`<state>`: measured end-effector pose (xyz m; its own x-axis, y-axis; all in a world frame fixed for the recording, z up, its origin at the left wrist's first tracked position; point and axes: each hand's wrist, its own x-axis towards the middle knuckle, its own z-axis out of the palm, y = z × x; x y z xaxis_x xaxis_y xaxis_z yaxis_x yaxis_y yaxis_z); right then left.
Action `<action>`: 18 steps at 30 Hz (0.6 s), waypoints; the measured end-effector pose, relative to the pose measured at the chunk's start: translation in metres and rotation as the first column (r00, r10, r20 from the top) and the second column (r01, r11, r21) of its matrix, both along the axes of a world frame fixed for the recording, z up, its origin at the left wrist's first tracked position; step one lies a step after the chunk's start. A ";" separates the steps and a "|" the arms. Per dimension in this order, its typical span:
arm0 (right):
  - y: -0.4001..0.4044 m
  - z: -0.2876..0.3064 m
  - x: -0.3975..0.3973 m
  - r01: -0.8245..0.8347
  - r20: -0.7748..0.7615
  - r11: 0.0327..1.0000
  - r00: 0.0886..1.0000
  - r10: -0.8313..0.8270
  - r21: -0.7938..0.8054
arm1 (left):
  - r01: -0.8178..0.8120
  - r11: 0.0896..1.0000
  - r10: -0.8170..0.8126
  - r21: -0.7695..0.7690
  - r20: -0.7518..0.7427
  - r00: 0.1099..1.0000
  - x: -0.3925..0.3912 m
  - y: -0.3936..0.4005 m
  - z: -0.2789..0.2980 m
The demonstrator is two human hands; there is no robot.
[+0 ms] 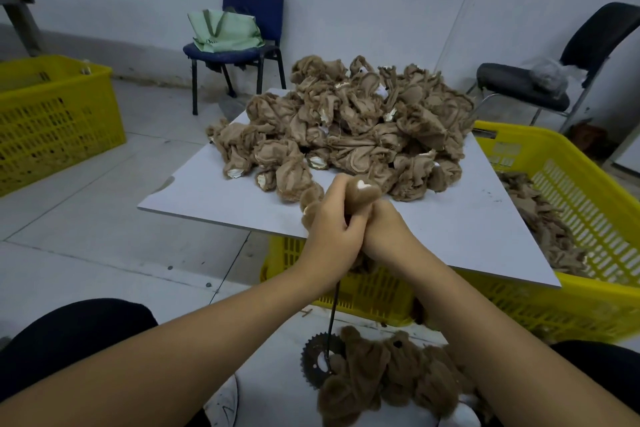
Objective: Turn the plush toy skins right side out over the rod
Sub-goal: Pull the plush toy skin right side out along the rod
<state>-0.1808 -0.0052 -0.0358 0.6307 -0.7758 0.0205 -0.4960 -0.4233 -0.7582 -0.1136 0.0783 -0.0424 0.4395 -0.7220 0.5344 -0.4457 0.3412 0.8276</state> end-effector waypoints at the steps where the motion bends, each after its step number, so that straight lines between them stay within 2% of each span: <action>1: -0.001 0.006 -0.003 -0.006 0.020 0.998 1.000 0.004 0.063 | 0.009 1.000 -0.009 -0.012 0.032 0.999 0.001 0.000 -0.003; 4: -0.004 0.017 -0.013 0.086 0.113 0.966 0.987 -0.116 0.244 | 0.036 0.999 -0.034 -0.014 0.077 0.996 0.003 -0.003 -0.012; 6: -0.004 0.024 -0.013 0.148 0.285 0.929 0.925 -0.252 0.339 | 0.056 0.998 -0.057 0.032 0.041 0.998 0.003 -0.003 -0.021; 7: -0.003 0.029 -0.011 0.131 0.369 0.917 0.887 -0.279 0.377 | 0.063 0.994 -0.064 0.087 0.018 0.998 0.002 -0.003 -0.025; 9: 0.004 0.034 -0.008 0.021 0.451 0.906 0.862 -0.231 0.422 | 0.082 0.976 -0.075 0.202 -0.041 0.996 -0.003 -0.006 -0.033; 11: 0.012 0.031 -0.009 -0.087 0.410 0.941 0.910 -0.059 0.327 | 0.094 0.967 -0.063 0.235 -0.138 0.988 -0.009 -0.011 -0.035; 13: 0.015 0.023 -0.010 -0.128 0.284 0.974 0.956 0.071 0.186 | 0.071 0.980 -0.030 0.186 -0.218 0.976 -0.010 -0.014 -0.033; 14: 0.016 0.020 -0.011 -0.119 0.260 0.976 0.963 0.069 0.182 | 0.082 0.986 -0.047 0.143 -0.233 0.971 -0.010 -0.013 -0.033; 16: 0.017 0.020 -0.013 -0.086 0.293 0.958 0.956 0.003 0.272 | 0.075 0.994 -0.054 0.083 -0.233 0.971 -0.012 -0.009 -0.029; 18: 0.019 0.024 -0.013 -0.139 0.345 0.934 0.938 0.018 0.329 | 0.033 0.999 -0.020 0.040 -0.273 0.962 -0.012 -0.010 -0.025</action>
<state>-0.1935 0.0140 -0.0120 0.6928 -0.7209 -0.0195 -0.1667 -0.1338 -0.9769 -0.1261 0.0685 -0.0678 0.5446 -0.7553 0.3645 -0.1924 0.3106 0.9309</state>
